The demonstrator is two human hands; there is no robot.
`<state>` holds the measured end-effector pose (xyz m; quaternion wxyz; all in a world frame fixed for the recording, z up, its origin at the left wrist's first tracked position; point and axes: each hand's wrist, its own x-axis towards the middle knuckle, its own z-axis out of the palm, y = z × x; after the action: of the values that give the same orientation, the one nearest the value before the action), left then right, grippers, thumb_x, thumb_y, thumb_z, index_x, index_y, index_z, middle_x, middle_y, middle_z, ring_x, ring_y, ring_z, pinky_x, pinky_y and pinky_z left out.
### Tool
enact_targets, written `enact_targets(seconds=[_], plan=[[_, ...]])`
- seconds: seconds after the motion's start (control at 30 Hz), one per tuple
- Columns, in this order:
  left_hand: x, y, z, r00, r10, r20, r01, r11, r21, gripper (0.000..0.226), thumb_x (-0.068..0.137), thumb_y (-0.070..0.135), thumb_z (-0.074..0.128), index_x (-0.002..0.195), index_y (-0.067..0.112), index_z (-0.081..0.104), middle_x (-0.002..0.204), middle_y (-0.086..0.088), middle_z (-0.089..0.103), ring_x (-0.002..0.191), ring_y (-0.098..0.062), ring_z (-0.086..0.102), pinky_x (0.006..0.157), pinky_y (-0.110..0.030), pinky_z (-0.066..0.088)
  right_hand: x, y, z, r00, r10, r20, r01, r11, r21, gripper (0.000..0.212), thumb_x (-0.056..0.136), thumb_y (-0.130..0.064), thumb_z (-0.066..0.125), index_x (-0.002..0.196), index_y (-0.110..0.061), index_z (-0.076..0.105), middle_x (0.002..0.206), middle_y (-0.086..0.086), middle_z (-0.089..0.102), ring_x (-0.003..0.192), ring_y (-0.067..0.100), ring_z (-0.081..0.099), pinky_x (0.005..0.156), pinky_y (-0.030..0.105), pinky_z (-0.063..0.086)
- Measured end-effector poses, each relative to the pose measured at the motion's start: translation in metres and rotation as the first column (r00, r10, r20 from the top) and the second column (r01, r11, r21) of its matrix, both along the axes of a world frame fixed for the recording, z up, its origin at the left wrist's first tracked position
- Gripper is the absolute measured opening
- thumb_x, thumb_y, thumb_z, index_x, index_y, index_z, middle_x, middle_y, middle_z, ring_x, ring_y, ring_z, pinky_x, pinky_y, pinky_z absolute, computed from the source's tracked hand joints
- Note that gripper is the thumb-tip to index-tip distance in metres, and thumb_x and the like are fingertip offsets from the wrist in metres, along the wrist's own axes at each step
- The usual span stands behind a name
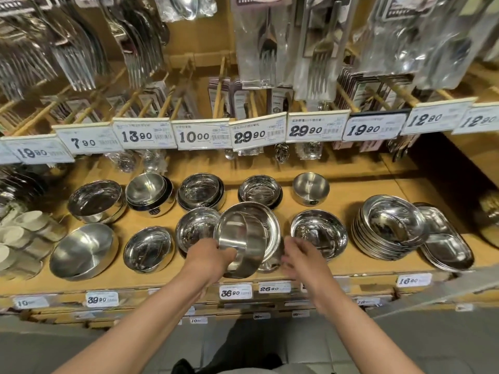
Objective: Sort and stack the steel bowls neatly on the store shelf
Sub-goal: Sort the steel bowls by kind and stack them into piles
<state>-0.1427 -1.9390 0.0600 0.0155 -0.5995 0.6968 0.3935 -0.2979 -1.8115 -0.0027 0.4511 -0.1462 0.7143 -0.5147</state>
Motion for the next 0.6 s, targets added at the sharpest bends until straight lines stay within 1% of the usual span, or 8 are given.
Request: enact_targets(seconds=[0.07,0.17,0.3,0.33,0.4,0.43,0.5,0.6], plan=[[-0.012,0.006,0.001,0.999,-0.036,-0.040,0.037,0.999,0.027,0.022,0.092,0.028,0.065,0.075,0.014,0.064,0.073,0.000,0.065,0.060,-0.014,0.056,0.050,-0.025,0.040,-0.014,-0.003,0.013,0.978,0.010,0.208,0.015,0.993,-0.119,0.063,0.093,-0.057,0.061,0.145,-0.024,0.047,0.142,-0.003,0.059,0.120,0.019,0.064,0.106,0.047,0.052],[-0.029,0.017,0.004,0.990,-0.102,-0.101,0.108,0.993,0.057,0.018,0.090,0.026,0.067,0.078,0.013,0.069,0.077,-0.003,0.069,0.066,-0.018,0.061,0.058,-0.028,0.047,-0.027,-0.006,0.023,0.976,0.028,0.215,0.003,0.990,-0.143,0.072,0.092,-0.049,0.069,0.153,-0.025,0.041,0.154,0.002,0.049,0.141,0.028,0.047,0.112,0.056,0.044],[-0.043,0.020,0.010,0.966,-0.169,-0.196,0.197,0.971,0.136,0.014,0.090,0.022,0.067,0.078,0.015,0.070,0.066,0.003,0.069,0.058,-0.009,0.060,0.046,-0.017,0.043,-0.040,0.007,0.017,0.992,-0.088,0.093,0.095,0.992,-0.076,0.038,0.096,-0.015,0.067,0.133,-0.019,0.062,0.118,0.004,0.075,0.111,0.028,0.070,0.098,0.049,0.057],[-0.045,0.019,0.012,0.955,-0.106,-0.279,0.177,0.954,0.244,0.010,0.091,0.019,0.069,0.085,0.011,0.072,0.068,0.002,0.073,0.059,-0.009,0.065,0.048,-0.015,0.047,-0.045,0.012,0.015,0.984,-0.136,0.114,0.146,0.985,-0.087,0.031,0.097,-0.010,0.063,0.127,-0.016,0.065,0.107,0.005,0.078,0.099,0.025,0.075,0.085,0.043,0.062],[-0.047,0.013,0.018,0.903,0.089,-0.419,0.132,0.873,0.470,0.010,0.092,0.010,0.072,0.095,0.001,0.071,0.076,-0.007,0.078,0.066,-0.013,0.072,0.055,-0.017,0.056,-0.055,0.024,0.014,0.971,-0.203,0.125,0.216,0.971,-0.099,0.023,0.098,-0.007,0.059,0.119,-0.013,0.067,0.094,0.006,0.079,0.075,0.016,0.075,0.058,0.028,0.059],[-0.047,0.008,0.018,0.881,0.146,-0.451,0.122,0.849,0.513,0.010,0.092,0.007,0.071,0.095,-0.002,0.067,0.076,-0.011,0.077,0.066,-0.017,0.072,0.055,-0.019,0.059,-0.060,0.030,0.015,0.966,-0.235,0.109,0.245,0.965,-0.090,0.022,0.099,-0.008,0.059,0.118,-0.015,0.066,0.096,0.006,0.077,0.072,0.015,0.073,0.055,0.026,0.056],[-0.044,-0.001,0.014,0.869,0.198,-0.454,0.075,0.854,0.514,0.008,0.093,0.002,0.068,0.092,-0.001,0.061,0.079,-0.015,0.072,0.068,-0.020,0.069,0.052,-0.018,0.057,-0.071,0.043,0.014,0.951,-0.302,0.061,0.306,0.949,-0.069,0.022,0.098,-0.009,0.060,0.116,-0.021,0.064,0.109,0.008,0.074,0.087,0.021,0.070,0.062,0.031,0.054],[-0.042,-0.012,-0.004,0.868,0.285,-0.407,-0.053,0.868,0.494,0.009,0.093,-0.007,0.063,0.097,-0.001,0.057,0.100,-0.022,0.067,0.091,-0.028,0.069,0.054,-0.020,0.060,-0.083,0.062,0.016,0.911,-0.410,0.047,0.412,0.908,-0.078,0.024,0.098,-0.006,0.057,0.114,-0.022,0.061,0.116,0.008,0.072,0.104,0.028,0.068,0.072,0.039,0.055]])
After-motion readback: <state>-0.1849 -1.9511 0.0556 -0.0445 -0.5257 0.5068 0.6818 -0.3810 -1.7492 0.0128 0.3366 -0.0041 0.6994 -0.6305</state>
